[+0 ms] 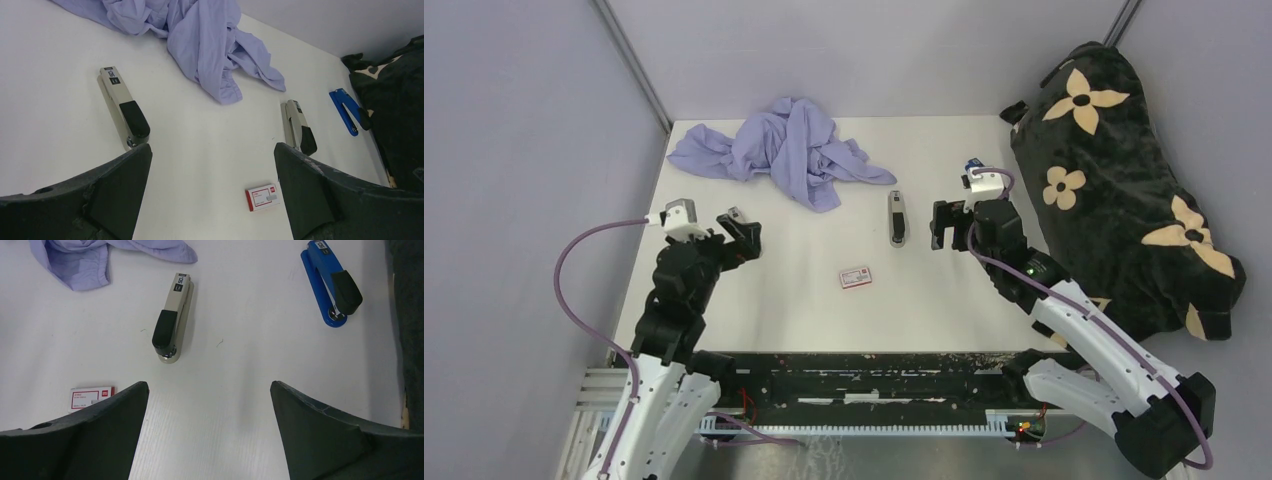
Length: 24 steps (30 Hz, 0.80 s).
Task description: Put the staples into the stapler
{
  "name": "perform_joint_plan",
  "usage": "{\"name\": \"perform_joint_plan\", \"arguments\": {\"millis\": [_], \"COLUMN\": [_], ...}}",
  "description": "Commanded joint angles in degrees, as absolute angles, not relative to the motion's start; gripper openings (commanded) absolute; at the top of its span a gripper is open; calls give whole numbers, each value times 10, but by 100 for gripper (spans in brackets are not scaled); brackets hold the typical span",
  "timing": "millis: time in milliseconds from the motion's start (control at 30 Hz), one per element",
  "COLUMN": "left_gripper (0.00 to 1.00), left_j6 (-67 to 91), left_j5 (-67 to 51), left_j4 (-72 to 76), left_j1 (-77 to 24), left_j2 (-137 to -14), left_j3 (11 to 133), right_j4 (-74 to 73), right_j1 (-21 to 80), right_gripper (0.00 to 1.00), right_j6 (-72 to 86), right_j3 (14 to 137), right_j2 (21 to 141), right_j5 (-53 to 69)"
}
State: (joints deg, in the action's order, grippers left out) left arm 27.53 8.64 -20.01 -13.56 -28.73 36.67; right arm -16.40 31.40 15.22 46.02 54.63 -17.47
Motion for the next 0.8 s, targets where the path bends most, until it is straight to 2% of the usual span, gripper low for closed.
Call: {"name": "perform_joint_plan", "arguments": {"millis": [0,233,433,633,767], "left_gripper": [99,99,99,99,100], "left_j6": [256,257,263,303,342], "left_j5": [74,66,40,-28,-97], "left_j4": [-175,-176,-178,-177,-155], "left_j1": [-133,-133,-133,-133,-133], "left_j2": [-294,-299,-315,-363,-411], "left_j3": [369,371,373,372,353], "right_j4": [-153,-154,-157,-208,-233], "right_j1": [315,315,315,315,324], "right_gripper": [99,99,99,99,99], "right_j6": [150,139,113,66,34], "right_j3": [470,475,492,553,586], "right_j2": [553,559,590,650,693], "right_j5": [-179,-157,-77,53,92]}}
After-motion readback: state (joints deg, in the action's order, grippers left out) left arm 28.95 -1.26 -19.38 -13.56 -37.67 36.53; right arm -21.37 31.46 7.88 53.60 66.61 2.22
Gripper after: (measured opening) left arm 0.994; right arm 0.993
